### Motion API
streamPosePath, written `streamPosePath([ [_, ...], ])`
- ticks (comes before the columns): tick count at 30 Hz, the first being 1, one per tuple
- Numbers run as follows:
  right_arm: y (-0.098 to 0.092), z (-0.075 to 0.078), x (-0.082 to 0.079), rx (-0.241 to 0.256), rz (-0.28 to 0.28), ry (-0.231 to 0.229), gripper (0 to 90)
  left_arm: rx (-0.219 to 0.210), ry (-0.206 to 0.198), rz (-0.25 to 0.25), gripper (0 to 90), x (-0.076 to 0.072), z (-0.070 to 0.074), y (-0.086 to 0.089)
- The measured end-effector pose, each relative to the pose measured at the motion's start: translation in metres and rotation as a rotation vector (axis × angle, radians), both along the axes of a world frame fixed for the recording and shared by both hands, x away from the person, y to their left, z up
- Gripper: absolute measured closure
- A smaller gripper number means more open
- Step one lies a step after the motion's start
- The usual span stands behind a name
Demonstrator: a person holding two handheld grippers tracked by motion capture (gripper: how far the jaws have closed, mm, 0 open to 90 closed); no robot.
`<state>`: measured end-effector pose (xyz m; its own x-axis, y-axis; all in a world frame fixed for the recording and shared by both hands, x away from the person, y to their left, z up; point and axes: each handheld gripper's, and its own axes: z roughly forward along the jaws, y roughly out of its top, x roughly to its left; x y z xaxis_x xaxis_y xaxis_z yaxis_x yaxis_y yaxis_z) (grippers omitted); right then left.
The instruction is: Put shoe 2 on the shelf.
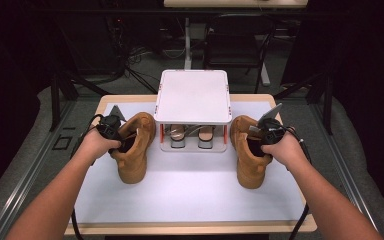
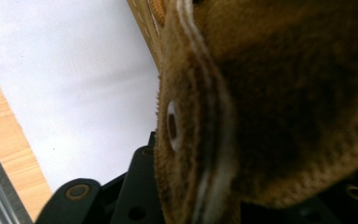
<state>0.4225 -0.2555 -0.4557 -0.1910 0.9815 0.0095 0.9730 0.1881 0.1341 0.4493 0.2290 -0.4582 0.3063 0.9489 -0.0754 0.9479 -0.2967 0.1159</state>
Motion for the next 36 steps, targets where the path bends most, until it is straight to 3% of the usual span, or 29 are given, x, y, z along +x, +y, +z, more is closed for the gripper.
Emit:
streamPosePath([
  [6, 0.0014, 0.0, 0.0003, 0.007, -0.028, 0.003, 81.8, 0.009, 0.011, 0.016, 81.6, 0.0015, 0.0, -0.0008],
  [8, 0.0013, 0.0016, 0.001, -0.015, -0.004, 0.024, 82.9, 0.013, 0.017, 0.018, 82.4, 0.0021, 0.0001, -0.0011],
  [14, 0.0016, 0.0014, 0.0016, -0.008, -0.01, 0.023, 84.7, 0.027, 0.021, 0.013, 84.1, 0.0028, 0.0007, -0.0041],
  [18, 0.002, 0.0004, 0.0023, 0.004, -0.017, 0.018, 85.2, 0.025, 0.05, 0.004, 84.5, 0.0057, 0.0009, -0.0042],
  [21, 0.0015, 0.0023, 0.004, -0.014, -0.008, 0.05, 85.4, 0.022, 0.064, 0.013, 84.7, 0.0074, 0.0009, -0.0045],
  [24, 0.0021, 0.0011, 0.0037, -0.003, -0.031, 0.036, 85.5, 0.02, 0.062, 0.019, 85.0, 0.0073, 0.0008, -0.0041],
  [36, 0.0011, 0.0027, 0.0052, -0.005, -0.016, 0.058, 85.8, 0.013, 0.065, 0.032, 85.9, 0.0081, 0.0013, -0.0028],
])
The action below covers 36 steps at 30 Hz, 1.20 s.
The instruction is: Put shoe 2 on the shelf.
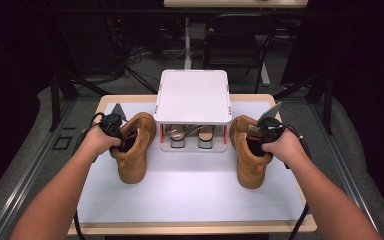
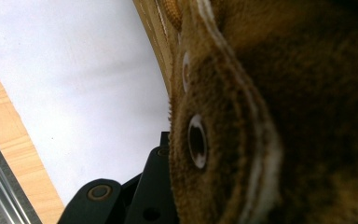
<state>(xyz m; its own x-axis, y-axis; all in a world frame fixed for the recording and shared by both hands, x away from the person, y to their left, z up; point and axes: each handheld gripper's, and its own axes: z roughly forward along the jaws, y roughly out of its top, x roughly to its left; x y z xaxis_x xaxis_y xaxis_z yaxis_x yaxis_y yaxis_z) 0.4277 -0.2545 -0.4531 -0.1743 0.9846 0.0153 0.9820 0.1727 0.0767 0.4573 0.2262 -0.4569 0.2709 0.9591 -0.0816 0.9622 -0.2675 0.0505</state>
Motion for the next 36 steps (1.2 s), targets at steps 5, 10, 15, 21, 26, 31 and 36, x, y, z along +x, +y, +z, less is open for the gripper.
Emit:
streamPosePath([
  [5, 0.0, -0.001, 0.0, 0.006, -0.009, -0.01, 85.8, -0.014, -0.001, 0.013, 85.9, 0.0, 0.0, 0.002],
  [10, -0.001, -0.001, -0.001, 0.02, -0.023, -0.02, 85.6, -0.007, 0.002, 0.009, 86.0, 0.001, 0.0, 0.001],
  [15, -0.001, 0.0, -0.001, 0.023, -0.027, -0.02, 85.7, -0.014, 0.009, 0.019, 86.0, 0.001, 0.001, 0.001],
  [21, -0.002, 0.0, -0.001, 0.032, -0.032, -0.019, 85.7, -0.024, 0.008, 0.018, 86.0, 0.002, 0.001, 0.004],
  [26, -0.005, 0.001, 0.0, 0.044, -0.037, -0.004, 85.9, -0.037, 0.006, 0.037, 86.2, 0.004, 0.004, 0.007],
  [31, -0.007, 0.006, 0.006, 0.061, -0.05, 0.052, 86.3, -0.054, 0.014, 0.043, 86.4, 0.007, 0.006, 0.012],
  [36, -0.009, 0.008, 0.01, 0.083, -0.086, 0.04, 86.3, -0.065, 0.023, 0.066, 86.5, 0.011, 0.011, 0.015],
])
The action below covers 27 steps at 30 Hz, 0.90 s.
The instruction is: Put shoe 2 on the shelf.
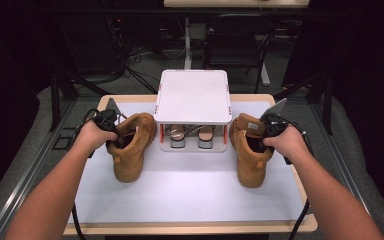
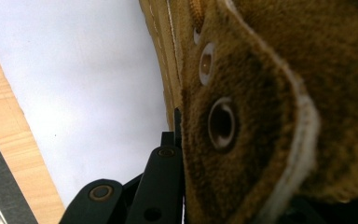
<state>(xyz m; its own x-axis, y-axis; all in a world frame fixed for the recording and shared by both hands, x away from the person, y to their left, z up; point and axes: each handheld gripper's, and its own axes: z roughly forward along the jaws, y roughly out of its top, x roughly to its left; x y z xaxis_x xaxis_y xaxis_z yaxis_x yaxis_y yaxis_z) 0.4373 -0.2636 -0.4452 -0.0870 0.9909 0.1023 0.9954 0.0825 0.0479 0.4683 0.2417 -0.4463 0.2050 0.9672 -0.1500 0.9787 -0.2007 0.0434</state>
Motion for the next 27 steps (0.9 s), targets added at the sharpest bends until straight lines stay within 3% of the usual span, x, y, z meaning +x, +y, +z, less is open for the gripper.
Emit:
streamPosePath([
  [6, -0.004, 0.006, 0.005, 0.002, -0.008, 0.02, 86.6, -0.007, -0.003, 0.035, 86.5, 0.004, 0.005, 0.003],
  [13, -0.006, 0.016, 0.012, 0.015, -0.045, -0.027, 86.5, -0.021, -0.007, 0.069, 86.4, 0.013, 0.016, 0.007],
  [14, -0.008, 0.019, 0.014, 0.014, -0.034, -0.012, 86.5, -0.025, -0.007, 0.073, 86.4, 0.014, 0.017, 0.008],
  [20, -0.01, 0.029, 0.025, 0.011, -0.058, -0.022, 86.5, -0.023, 0.001, 0.092, 86.3, 0.022, 0.02, 0.006],
  [27, -0.008, 0.032, 0.041, 0.001, -0.094, -0.023, 86.4, -0.031, 0.015, 0.138, 86.3, 0.031, 0.025, 0.004],
])
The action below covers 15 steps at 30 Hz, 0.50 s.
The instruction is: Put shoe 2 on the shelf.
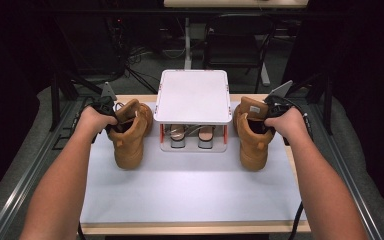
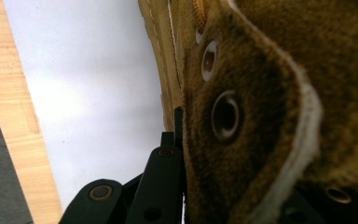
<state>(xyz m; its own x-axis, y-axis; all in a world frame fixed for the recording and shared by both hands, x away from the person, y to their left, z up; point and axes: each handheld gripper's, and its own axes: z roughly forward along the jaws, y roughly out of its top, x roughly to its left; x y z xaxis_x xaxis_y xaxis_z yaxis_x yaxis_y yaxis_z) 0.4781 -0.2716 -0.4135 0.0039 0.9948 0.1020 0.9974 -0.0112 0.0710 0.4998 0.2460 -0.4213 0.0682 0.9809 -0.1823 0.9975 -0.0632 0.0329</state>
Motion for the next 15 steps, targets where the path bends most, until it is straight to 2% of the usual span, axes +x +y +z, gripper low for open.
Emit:
streamPosePath([
  [5, -0.001, -0.003, 0.011, 0.007, -0.042, 0.003, 86.4, -0.012, 0.02, 0.037, 86.3, 0.009, 0.002, 0.002],
  [6, -0.002, -0.003, 0.014, 0.008, -0.029, 0.008, 86.4, -0.014, 0.018, 0.041, 86.3, 0.011, 0.003, 0.002],
  [9, 0.0, -0.004, 0.019, 0.007, -0.058, -0.004, 86.3, -0.02, 0.013, 0.054, 86.3, 0.016, 0.007, 0.002],
  [11, -0.001, -0.003, 0.023, 0.009, -0.062, -0.002, 86.3, -0.024, 0.008, 0.054, 86.3, 0.018, 0.01, 0.002],
  [12, -0.002, -0.001, 0.025, 0.009, -0.052, 0.014, 86.3, -0.023, 0.002, 0.051, 86.3, 0.02, 0.012, 0.001],
  [15, -0.004, 0.0, 0.029, 0.014, -0.066, 0.01, 86.3, -0.03, -0.006, 0.047, 86.3, 0.023, 0.018, -0.001],
])
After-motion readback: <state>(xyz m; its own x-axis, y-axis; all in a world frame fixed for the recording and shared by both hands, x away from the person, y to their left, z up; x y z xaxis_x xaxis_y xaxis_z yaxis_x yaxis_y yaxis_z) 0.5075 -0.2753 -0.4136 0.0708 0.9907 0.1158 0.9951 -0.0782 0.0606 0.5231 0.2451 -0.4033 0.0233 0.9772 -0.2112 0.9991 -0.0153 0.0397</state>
